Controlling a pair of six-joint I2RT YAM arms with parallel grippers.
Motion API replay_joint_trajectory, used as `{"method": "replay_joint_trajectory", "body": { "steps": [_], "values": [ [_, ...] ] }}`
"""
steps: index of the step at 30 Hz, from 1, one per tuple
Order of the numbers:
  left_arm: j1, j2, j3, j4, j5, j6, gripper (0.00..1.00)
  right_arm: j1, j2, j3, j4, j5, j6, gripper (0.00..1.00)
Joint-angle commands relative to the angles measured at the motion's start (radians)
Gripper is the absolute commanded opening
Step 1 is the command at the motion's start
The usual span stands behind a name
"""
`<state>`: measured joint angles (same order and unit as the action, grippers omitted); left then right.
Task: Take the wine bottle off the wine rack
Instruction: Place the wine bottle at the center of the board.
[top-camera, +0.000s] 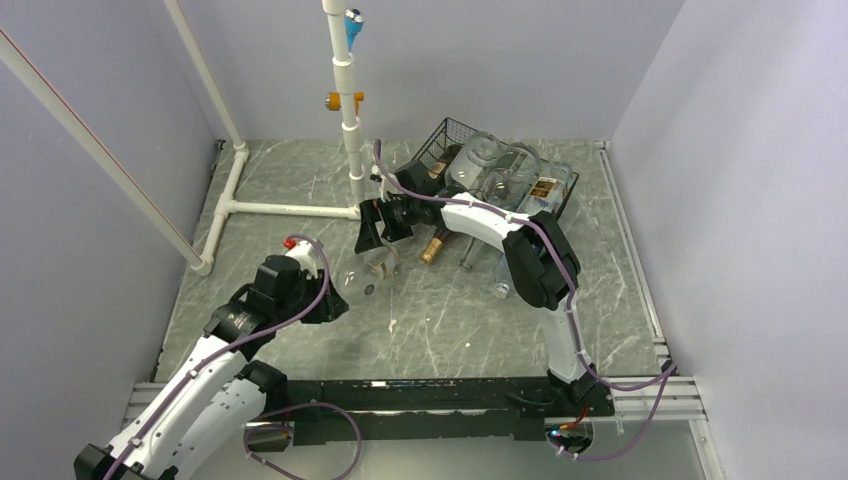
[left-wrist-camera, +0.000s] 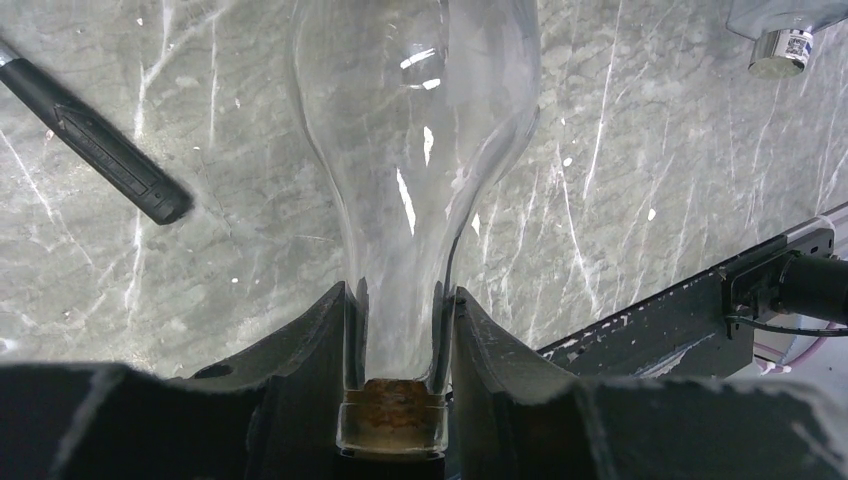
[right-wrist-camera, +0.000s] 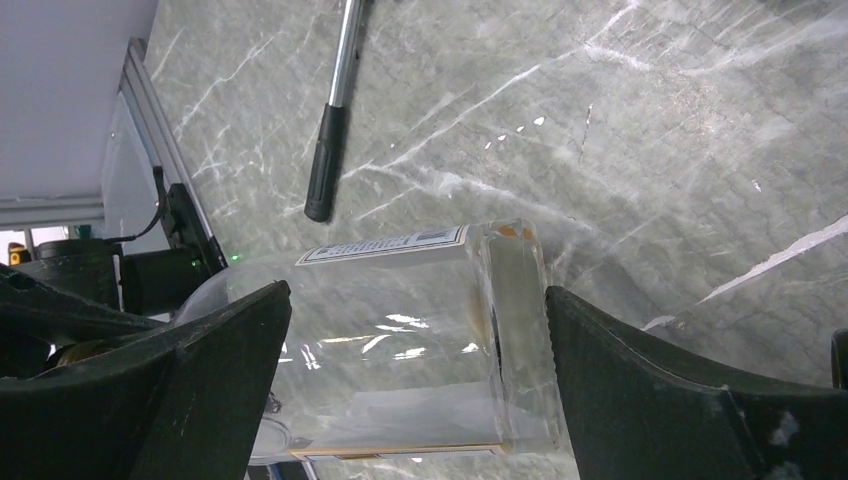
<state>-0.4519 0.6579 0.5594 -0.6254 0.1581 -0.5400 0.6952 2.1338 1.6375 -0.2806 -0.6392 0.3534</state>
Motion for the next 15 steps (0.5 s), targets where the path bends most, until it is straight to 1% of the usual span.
{"method": "replay_joint_trajectory", "body": {
  "steps": [1, 15],
  "values": [
    [0.009, -0.03, 0.018, 0.055, -0.029, 0.0, 0.0, -0.002, 0.013, 0.036, 0.009, -0.027, 0.015, 1.0],
    [0.009, -0.07, 0.023, -0.002, -0.031, 0.005, 0.0, -0.011, 0.018, 0.039, 0.009, -0.021, 0.008, 1.0]
  ]
}}
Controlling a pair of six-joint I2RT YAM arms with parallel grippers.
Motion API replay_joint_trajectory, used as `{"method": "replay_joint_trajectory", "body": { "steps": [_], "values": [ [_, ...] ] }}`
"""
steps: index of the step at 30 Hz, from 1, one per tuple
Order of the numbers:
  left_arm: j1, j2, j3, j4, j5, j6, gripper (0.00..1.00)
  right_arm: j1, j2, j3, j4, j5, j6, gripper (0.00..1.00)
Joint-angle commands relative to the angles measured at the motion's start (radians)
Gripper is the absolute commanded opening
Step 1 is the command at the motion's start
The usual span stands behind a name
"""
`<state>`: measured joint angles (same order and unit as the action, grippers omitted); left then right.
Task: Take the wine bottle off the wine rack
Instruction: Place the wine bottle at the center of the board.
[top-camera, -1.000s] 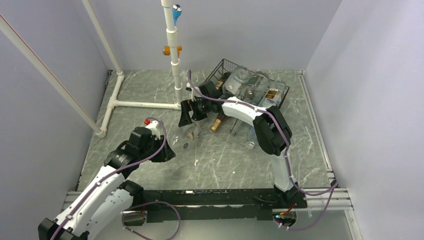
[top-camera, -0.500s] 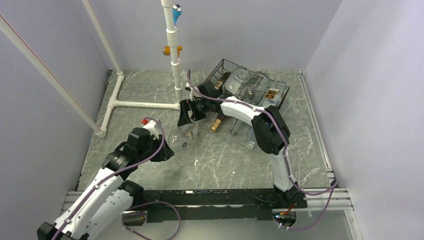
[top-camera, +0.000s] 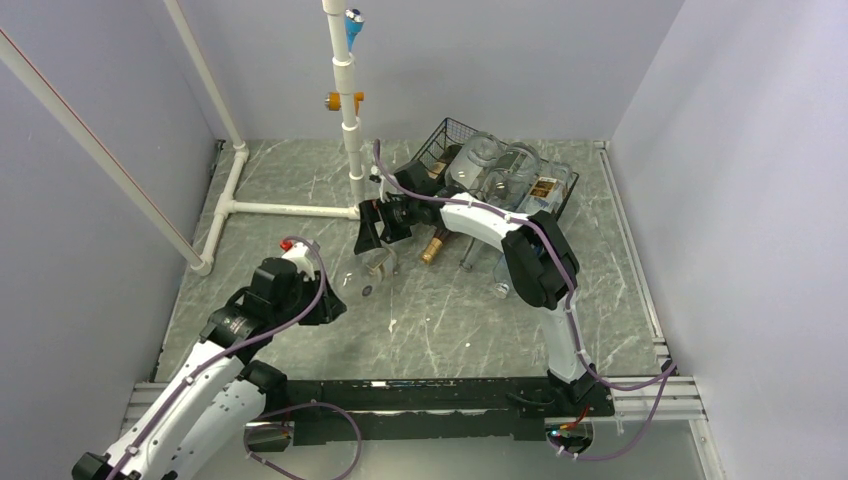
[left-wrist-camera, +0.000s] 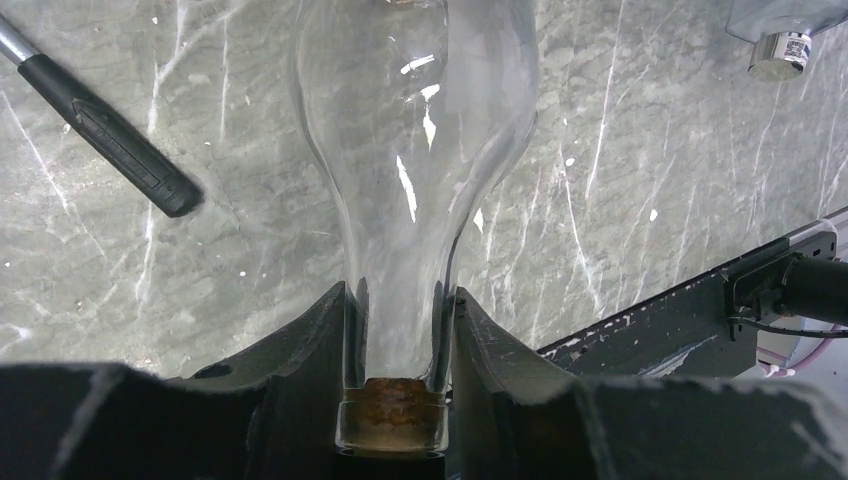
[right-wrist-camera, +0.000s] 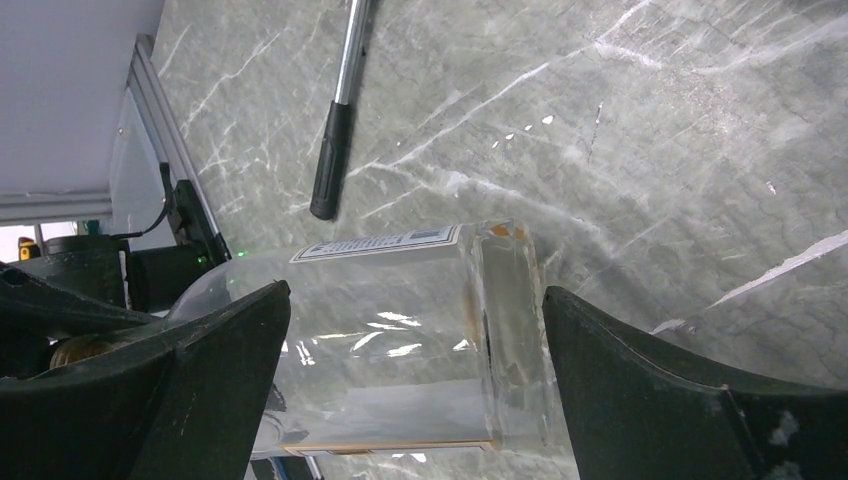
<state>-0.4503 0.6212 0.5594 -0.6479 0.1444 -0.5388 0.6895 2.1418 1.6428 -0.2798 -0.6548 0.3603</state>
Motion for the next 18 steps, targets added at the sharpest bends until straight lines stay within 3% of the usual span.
{"method": "replay_joint_trajectory", "body": {
  "steps": [1, 18],
  "values": [
    [0.007, -0.037, 0.023, 0.015, -0.018, 0.004, 0.0, -0.006, 0.01, 0.034, 0.008, -0.006, 0.0, 1.0],
    [0.007, -0.079, 0.081, -0.107, -0.043, 0.008, 0.0, -0.007, -0.005, 0.042, 0.0, 0.0, -0.023, 1.0]
  ]
}}
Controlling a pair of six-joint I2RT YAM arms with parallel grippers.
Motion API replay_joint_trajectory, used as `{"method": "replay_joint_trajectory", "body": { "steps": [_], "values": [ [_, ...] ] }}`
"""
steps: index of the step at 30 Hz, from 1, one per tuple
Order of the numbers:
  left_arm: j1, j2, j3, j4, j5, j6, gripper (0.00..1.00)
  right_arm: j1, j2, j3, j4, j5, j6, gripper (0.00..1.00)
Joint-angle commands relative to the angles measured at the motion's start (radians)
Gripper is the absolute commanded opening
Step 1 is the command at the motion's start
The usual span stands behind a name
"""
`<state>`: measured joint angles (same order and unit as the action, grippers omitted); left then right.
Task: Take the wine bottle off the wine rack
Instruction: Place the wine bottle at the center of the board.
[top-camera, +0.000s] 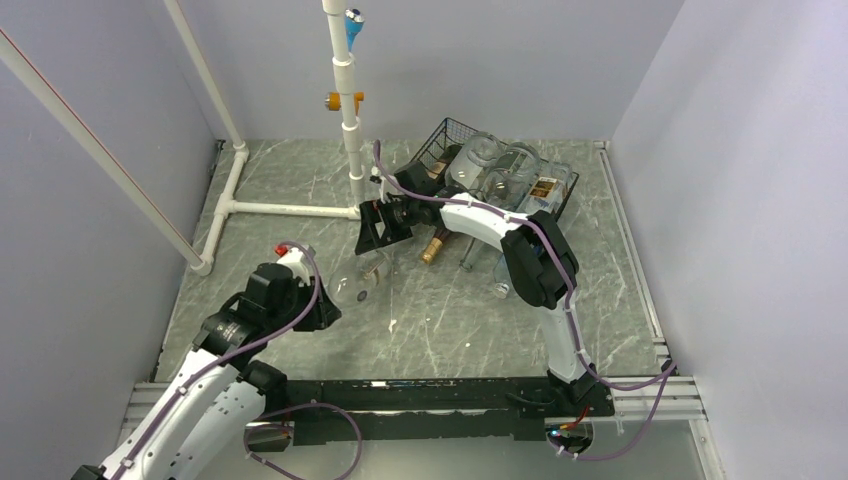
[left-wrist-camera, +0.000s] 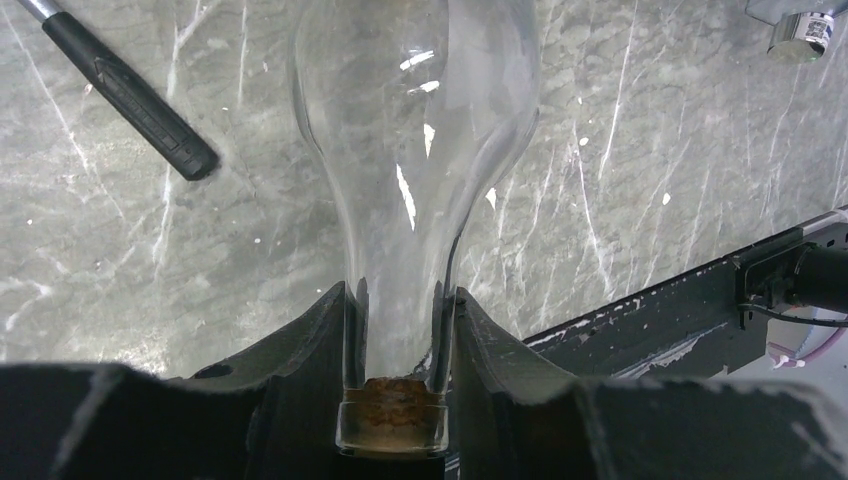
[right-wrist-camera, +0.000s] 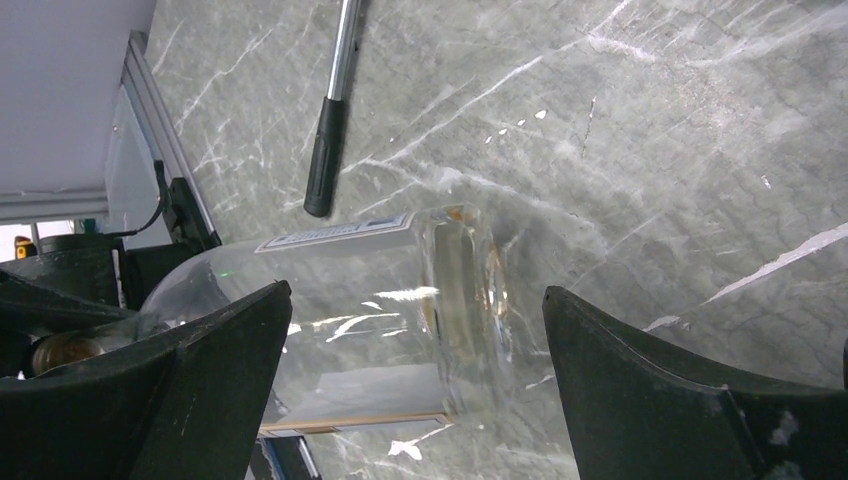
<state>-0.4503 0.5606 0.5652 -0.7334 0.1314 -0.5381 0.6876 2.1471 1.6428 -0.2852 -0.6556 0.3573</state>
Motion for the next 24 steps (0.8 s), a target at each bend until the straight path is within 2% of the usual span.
{"method": "replay_joint_trajectory", "body": {
  "steps": [1, 15, 24],
  "values": [
    [0.007, -0.018, 0.08, -0.029, -0.032, 0.007, 0.0, -0.006, -0.011, 0.045, 0.002, 0.002, -0.023, 1.0],
    [0.007, 0.036, 0.203, -0.138, -0.062, 0.043, 0.0, -0.005, -0.061, 0.096, -0.061, 0.024, -0.107, 1.0],
    [0.007, 0.161, 0.317, -0.158, -0.063, 0.112, 0.0, -0.005, -0.146, 0.096, -0.081, 0.012, -0.158, 1.0]
  ]
}}
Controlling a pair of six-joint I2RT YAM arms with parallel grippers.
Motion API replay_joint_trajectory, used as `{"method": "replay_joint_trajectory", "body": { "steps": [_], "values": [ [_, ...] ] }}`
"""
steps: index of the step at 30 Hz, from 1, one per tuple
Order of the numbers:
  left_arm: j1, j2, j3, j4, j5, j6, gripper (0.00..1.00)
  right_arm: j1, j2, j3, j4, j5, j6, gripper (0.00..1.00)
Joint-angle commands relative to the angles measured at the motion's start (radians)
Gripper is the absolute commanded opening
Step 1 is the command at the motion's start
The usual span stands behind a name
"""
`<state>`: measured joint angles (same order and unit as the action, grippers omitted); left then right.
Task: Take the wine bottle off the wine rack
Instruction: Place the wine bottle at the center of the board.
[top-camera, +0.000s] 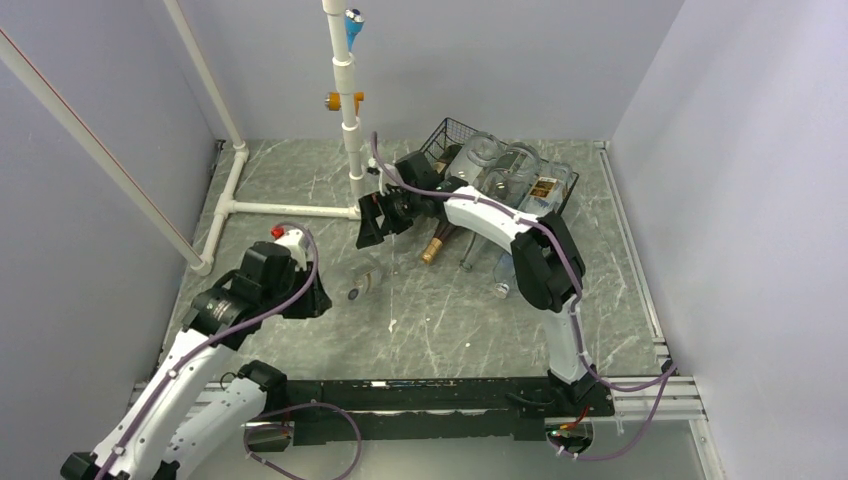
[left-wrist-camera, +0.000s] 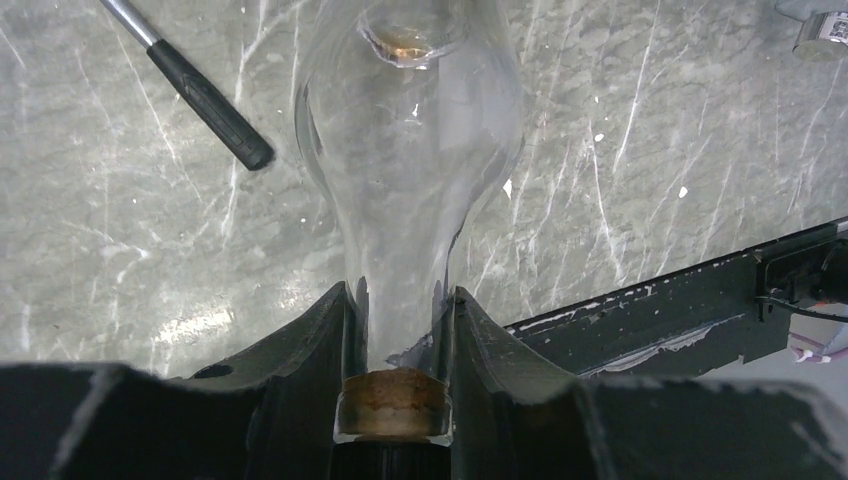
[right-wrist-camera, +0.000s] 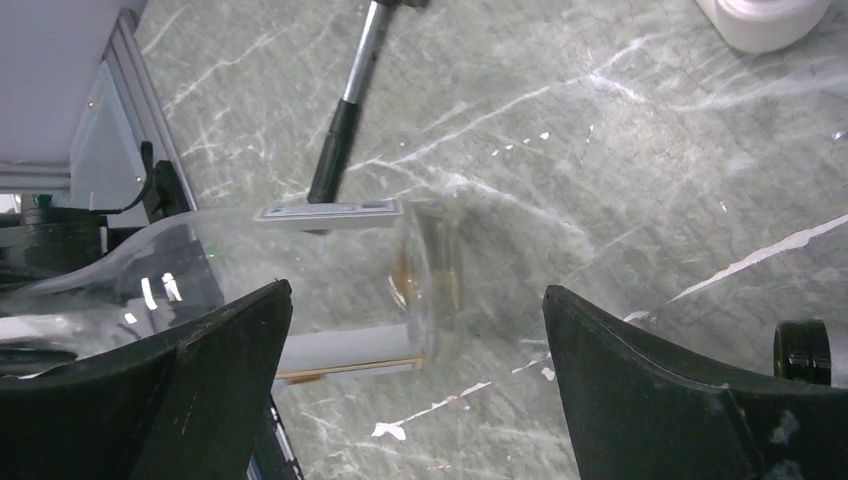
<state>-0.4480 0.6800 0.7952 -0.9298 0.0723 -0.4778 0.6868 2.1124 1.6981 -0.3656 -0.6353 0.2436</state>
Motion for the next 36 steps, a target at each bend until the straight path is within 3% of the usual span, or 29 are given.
{"method": "replay_joint_trajectory", "body": {
  "steps": [1, 30, 36],
  "values": [
    [0.005, 0.058, 0.097, 0.041, -0.001, 0.059, 0.0, -0.004, -0.119, 0.041, -0.006, -0.01, -0.051, 1.0],
    [0.005, 0.509, 0.497, -0.096, 0.05, 0.288, 0.0, -0.036, -0.253, 0.001, -0.038, -0.011, -0.136, 1.0],
    [0.002, 0.557, 0.54, -0.088, 0.082, 0.293, 0.08, -0.052, -0.268, -0.009, -0.035, -0.022, -0.139, 1.0]
  ]
}}
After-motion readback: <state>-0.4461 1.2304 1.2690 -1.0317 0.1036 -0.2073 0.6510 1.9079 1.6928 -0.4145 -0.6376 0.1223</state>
